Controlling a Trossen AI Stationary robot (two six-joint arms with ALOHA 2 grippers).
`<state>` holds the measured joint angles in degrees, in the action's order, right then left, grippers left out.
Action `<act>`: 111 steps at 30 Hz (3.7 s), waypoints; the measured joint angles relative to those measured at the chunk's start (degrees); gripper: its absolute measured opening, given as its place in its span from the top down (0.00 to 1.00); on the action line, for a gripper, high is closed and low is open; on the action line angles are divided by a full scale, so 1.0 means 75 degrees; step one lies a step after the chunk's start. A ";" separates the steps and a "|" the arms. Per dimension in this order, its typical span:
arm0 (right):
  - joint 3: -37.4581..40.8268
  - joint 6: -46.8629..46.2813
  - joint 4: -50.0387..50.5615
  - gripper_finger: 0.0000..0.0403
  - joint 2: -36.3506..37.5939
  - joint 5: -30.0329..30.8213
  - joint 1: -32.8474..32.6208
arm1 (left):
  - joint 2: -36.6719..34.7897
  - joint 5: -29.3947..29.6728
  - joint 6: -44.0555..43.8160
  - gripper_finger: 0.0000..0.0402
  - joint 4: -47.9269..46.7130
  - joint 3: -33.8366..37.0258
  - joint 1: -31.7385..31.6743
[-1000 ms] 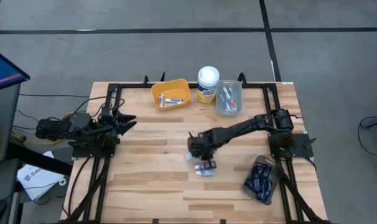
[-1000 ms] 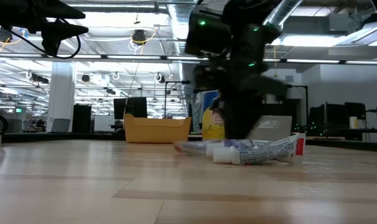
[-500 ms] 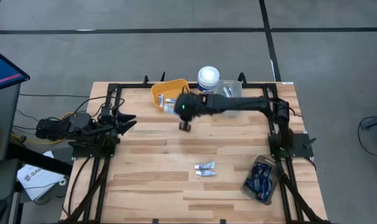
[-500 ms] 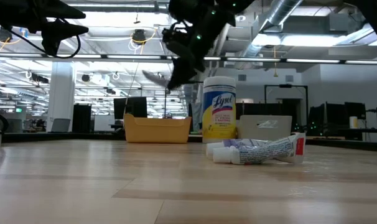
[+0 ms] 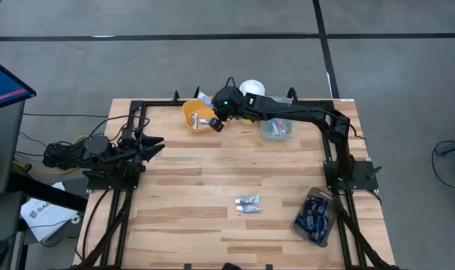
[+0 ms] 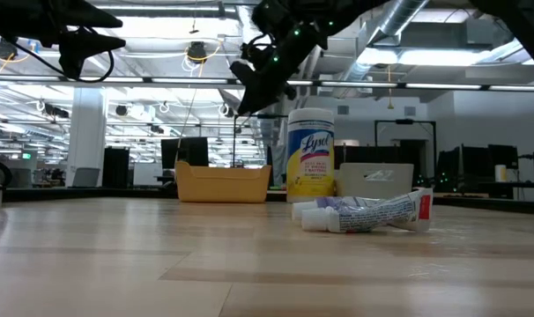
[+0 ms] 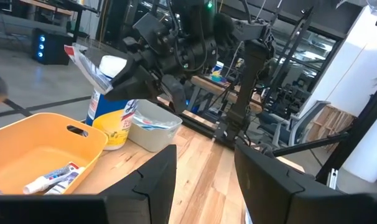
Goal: Pick & Place Travel size toiletries
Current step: Put the violet toothpaste into the yellow bin
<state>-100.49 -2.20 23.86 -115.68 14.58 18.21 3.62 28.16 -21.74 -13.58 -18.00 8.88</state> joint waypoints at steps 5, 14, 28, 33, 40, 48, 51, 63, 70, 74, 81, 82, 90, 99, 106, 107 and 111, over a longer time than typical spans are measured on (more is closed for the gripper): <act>0.0080 0.0002 -0.0305 0.89 -0.0157 0.0111 0.0097 | 0.0000 0.0108 0.0000 0.60 0.0000 0.0000 0.0000; -0.0524 -0.0176 -0.0355 0.89 -0.1364 0.0340 -0.0005 | 0.0025 0.0103 -0.0040 0.60 0.0072 -0.0006 -0.0003; -0.3031 0.0065 0.1682 0.76 -0.2880 0.0848 -0.0019 | 0.0032 0.0103 -0.0137 0.60 0.0133 -0.0006 -0.0003; -0.3150 0.0234 0.1800 0.67 -0.2882 0.0864 -0.0019 | 0.0032 0.0102 -0.0140 0.60 0.0148 -0.0006 -0.0003; -0.3134 0.0492 0.2903 0.47 -0.2013 0.0470 -0.0173 | 0.0032 0.0100 -0.0143 0.60 0.0166 -0.0006 -0.0003; -0.3144 0.0493 0.4829 0.48 -0.0439 -0.0711 -0.1217 | 0.0035 0.0053 -0.0143 0.60 0.0171 -0.0006 -0.0003; -0.3084 0.0409 0.5790 0.51 -0.0062 -0.0764 -0.1891 | 0.0035 0.0050 -0.0143 0.60 0.0169 -0.0006 0.0000; -0.0180 -0.0496 0.4522 0.51 0.0405 -0.1160 -0.4077 | 0.0035 0.0054 -0.0143 0.60 0.0160 -0.0006 -0.0003; 0.0862 -0.0980 0.3210 0.48 0.0399 -0.1391 -0.4423 | 0.0035 0.0056 -0.0143 0.60 0.0157 -0.0006 -0.0003; 0.1084 -0.1002 0.3012 0.49 0.0058 -0.1389 -0.4621 | 0.0035 0.0056 -0.0143 0.60 0.0157 -0.0006 -0.0003; 0.1090 -0.0999 0.2825 0.52 -0.0687 -0.1590 -0.4762 | 0.0035 0.0059 -0.0143 0.60 0.0160 -0.0003 -0.0003; 0.1090 -0.0994 0.2734 0.52 -0.0738 -0.1576 -0.4720 | 0.0035 0.0059 -0.0143 0.60 0.0160 -0.0003 -0.0003; 0.1103 -0.0975 0.2899 0.53 -0.0873 -0.1631 -0.4305 | 0.0035 0.0059 -0.0143 0.60 0.0157 -0.0003 -0.0003; 0.1097 -0.0856 0.2867 0.54 -0.1194 -0.1776 -0.4472 | 0.0035 0.0009 -0.0143 0.60 0.0157 -0.0003 -0.0003; 0.1041 -0.0916 0.2876 0.61 -0.1506 -0.1820 -0.4342 | 0.0038 -0.0005 -0.0143 0.60 0.0154 0.0000 -0.0003; 0.1042 -0.0918 0.2893 0.62 -0.1521 -0.1860 -0.4338 | 0.0045 0.0000 -0.0143 0.60 0.0157 0.0000 -0.0002; 0.1049 -0.0918 0.2893 0.71 -0.1542 -0.1889 -0.4341 | 0.0073 -0.0002 -0.0143 0.60 0.0157 0.0000 -0.0003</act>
<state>-92.62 -9.08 45.56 -127.24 0.42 -14.35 4.16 28.14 -22.81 -12.40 -18.00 8.86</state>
